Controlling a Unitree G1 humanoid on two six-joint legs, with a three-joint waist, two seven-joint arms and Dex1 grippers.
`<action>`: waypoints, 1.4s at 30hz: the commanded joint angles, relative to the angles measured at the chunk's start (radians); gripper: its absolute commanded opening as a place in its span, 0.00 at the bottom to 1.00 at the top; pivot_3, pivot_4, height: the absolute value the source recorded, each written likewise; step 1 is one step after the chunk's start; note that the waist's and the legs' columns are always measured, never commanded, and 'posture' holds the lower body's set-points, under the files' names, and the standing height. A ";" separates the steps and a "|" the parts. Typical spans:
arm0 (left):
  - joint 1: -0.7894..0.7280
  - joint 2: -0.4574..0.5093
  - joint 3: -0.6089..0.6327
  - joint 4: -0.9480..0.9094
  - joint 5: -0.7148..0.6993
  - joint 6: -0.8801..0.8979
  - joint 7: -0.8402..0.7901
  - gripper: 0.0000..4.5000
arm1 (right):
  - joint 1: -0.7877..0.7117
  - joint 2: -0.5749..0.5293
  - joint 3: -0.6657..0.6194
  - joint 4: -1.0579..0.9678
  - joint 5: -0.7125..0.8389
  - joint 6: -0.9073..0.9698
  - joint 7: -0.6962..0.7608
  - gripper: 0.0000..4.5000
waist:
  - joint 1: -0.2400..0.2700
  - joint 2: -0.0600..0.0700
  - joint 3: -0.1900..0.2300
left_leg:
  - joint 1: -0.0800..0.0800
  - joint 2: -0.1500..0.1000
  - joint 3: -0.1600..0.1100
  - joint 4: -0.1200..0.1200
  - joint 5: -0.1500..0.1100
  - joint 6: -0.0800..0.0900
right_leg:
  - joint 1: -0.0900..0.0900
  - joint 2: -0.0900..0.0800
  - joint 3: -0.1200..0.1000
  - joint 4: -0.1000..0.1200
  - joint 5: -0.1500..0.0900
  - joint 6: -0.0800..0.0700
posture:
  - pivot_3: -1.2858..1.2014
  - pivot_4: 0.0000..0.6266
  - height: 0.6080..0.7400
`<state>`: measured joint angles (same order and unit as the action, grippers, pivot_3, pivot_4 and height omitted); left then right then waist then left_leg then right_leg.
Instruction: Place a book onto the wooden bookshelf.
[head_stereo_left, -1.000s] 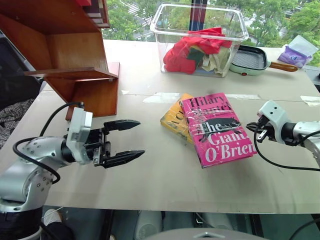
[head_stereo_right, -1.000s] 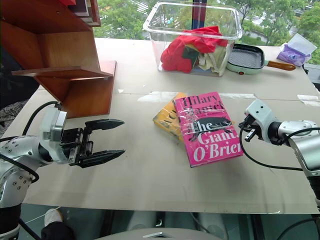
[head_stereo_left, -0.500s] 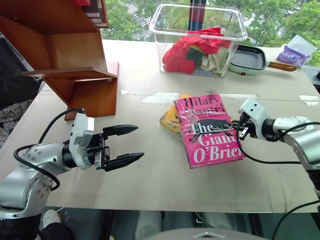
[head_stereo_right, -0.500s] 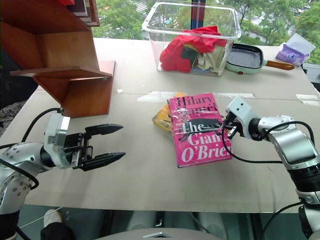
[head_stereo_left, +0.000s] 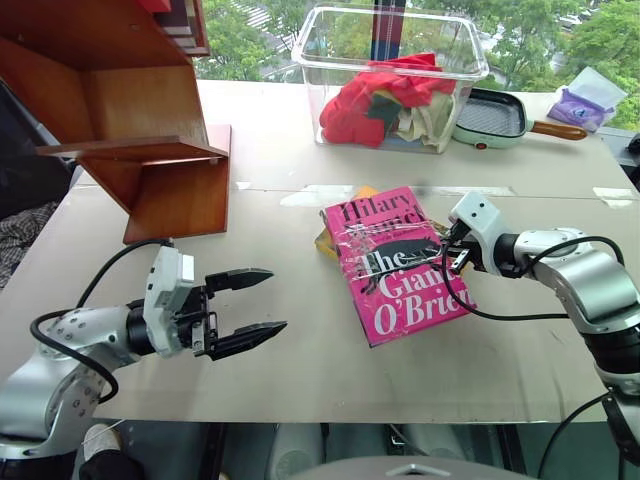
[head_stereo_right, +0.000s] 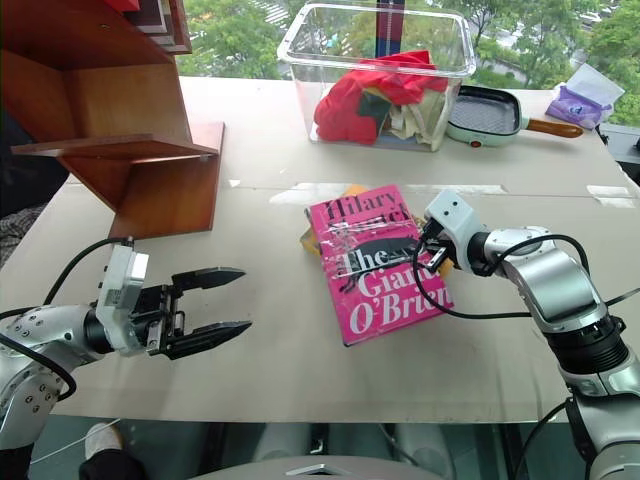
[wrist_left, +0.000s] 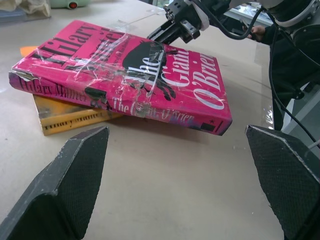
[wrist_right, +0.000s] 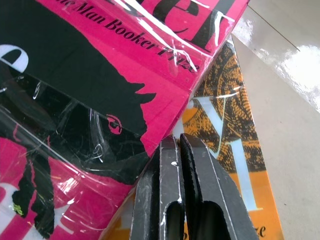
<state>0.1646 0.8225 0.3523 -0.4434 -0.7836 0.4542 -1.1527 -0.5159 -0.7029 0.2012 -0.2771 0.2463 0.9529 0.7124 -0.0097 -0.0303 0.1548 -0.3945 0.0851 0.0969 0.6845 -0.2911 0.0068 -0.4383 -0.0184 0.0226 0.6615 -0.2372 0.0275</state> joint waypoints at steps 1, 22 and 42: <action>0.015 -0.002 0.032 -0.041 0.010 0.007 0.060 1.00 | 0.090 -0.030 -0.126 -0.025 0.001 -0.266 0.038 0.00 | 0.007 0.000 0.000 | -0.001 0.000 -0.001 0.000 0.000 0.000 | 0.000 0.000 -0.001 0.000 0.000 0.000 | 0.52 0.24 0.80; -0.044 0.025 -0.017 -0.013 -0.112 0.305 0.182 1.00 | 0.788 -0.254 -1.014 -0.222 0.616 -0.414 0.692 0.98 | 0.021 0.000 0.000 | 0.009 0.000 -0.002 0.000 0.000 0.000 | 0.009 0.000 -0.001 0.000 0.000 0.000 | 0.52 0.24 0.80; -0.463 -0.123 -0.096 0.300 -0.461 0.914 0.537 1.00 | 0.631 -0.301 -0.885 -0.086 0.589 -0.550 0.728 0.98 | 0.018 0.000 0.000 | 0.014 -0.001 -0.003 0.000 0.000 0.000 | 0.015 0.001 -0.001 0.000 0.000 0.000 | 0.52 0.24 0.80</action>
<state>-0.2823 0.7013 0.2344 -0.1530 -1.2048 1.3340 -0.6311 0.1319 -0.9836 -0.6869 -0.3829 0.8371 0.4253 1.4090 0.0080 -0.0307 0.1550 -0.3801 0.0837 0.0931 0.6842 -0.2912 0.0071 -0.4233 -0.0176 0.0220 0.6616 -0.2370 0.0277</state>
